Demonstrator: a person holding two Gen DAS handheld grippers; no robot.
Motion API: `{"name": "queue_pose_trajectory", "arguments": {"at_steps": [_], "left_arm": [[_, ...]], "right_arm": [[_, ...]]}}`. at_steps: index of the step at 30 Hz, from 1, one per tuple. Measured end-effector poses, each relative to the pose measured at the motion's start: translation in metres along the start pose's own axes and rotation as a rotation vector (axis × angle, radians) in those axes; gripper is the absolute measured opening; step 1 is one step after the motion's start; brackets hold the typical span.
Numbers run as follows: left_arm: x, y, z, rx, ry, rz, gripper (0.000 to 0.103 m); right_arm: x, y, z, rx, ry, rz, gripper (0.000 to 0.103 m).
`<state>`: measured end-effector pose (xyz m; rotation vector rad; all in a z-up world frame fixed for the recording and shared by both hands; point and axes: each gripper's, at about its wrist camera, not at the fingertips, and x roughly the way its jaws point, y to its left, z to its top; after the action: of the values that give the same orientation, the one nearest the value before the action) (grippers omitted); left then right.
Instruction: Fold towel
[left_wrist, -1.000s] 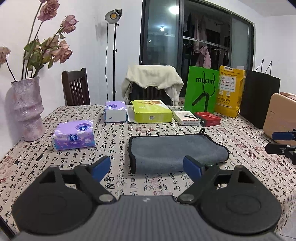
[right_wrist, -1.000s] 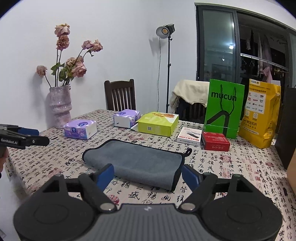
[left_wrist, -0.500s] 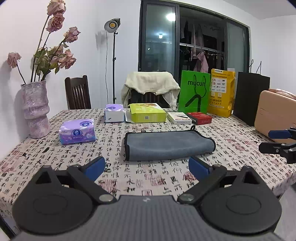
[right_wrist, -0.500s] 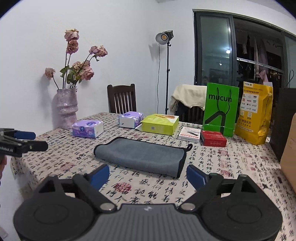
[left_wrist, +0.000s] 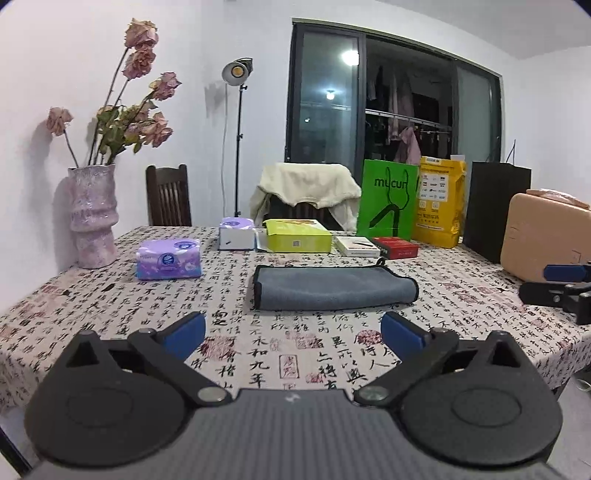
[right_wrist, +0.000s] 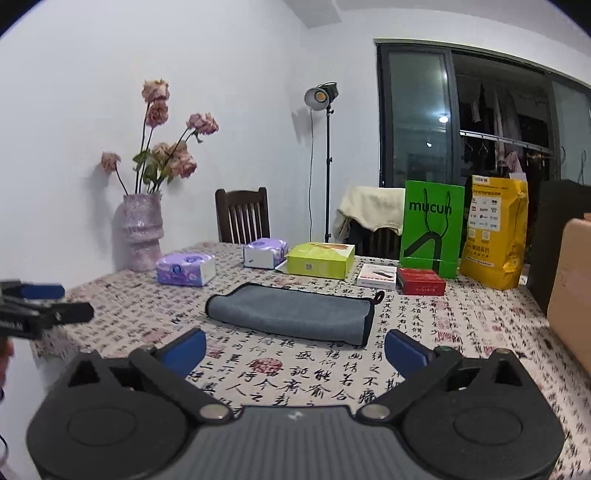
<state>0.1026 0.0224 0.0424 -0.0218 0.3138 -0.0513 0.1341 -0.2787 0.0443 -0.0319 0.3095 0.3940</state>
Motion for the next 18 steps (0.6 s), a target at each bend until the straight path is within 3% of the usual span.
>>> {"name": "queue_pose_trajectory", "arguments": {"at_steps": [18], "left_arm": [[-0.052,-0.006,-0.028,0.033,-0.057,0.025,0.103]], "right_arm": [[-0.042,0.025,-0.038,-0.008,0.015,-0.015,0.103]]}}
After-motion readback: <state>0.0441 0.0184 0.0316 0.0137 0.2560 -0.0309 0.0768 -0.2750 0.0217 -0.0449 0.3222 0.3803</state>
